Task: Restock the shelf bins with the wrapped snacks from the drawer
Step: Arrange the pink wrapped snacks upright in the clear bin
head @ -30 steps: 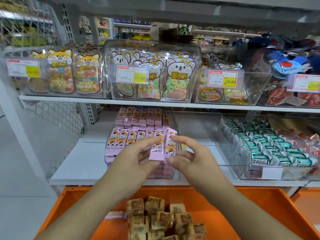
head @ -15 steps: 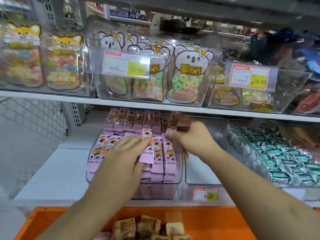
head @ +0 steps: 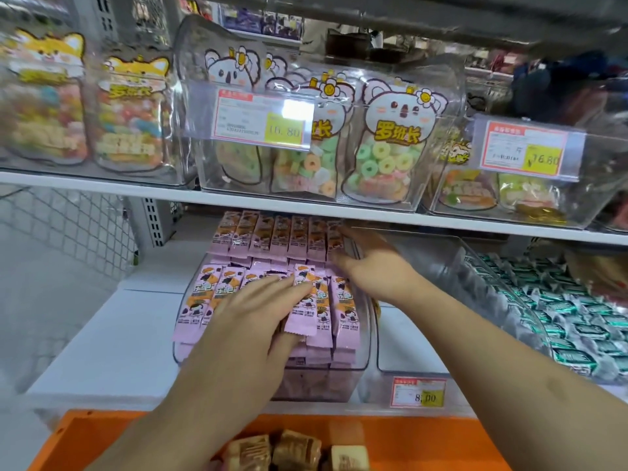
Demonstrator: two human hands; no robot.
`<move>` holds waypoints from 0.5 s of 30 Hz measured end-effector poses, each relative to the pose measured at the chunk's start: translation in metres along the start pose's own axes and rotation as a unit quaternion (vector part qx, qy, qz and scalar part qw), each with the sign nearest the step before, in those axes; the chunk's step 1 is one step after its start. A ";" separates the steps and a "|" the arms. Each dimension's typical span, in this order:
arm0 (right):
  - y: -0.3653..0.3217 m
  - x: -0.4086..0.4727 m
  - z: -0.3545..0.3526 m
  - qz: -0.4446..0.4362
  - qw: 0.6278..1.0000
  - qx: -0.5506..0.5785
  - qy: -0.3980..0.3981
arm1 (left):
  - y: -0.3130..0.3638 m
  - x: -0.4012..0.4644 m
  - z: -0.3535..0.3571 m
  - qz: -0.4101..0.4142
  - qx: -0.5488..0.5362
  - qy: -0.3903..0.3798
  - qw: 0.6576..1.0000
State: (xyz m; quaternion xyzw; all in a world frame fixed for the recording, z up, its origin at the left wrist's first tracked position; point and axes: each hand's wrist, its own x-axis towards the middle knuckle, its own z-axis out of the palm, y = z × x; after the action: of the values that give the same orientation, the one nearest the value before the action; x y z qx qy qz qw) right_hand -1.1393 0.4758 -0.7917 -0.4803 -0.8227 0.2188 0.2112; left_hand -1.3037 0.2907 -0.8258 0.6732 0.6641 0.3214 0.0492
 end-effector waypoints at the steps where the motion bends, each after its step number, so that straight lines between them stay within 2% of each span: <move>1: 0.001 0.000 0.000 -0.001 1.000 0.010 -0.006 | 0.000 0.000 0.000 -0.002 -0.003 0.001 1.000; 11: 0.009 -0.007 0.002 0.016 0.994 0.110 -0.007 | 0.001 -0.001 -0.007 -0.022 -0.012 0.011 1.000; 15: 0.003 -0.035 -0.005 -0.008 0.994 0.102 0.045 | 0.003 -0.007 -0.014 -0.028 -0.018 0.022 0.999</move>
State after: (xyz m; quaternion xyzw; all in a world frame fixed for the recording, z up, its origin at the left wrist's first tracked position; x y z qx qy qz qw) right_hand -1.1187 0.4476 -0.7946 -0.4590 -0.7896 0.2779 0.2977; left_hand -1.3077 0.2792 -0.8161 0.6459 0.6781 0.3462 0.0559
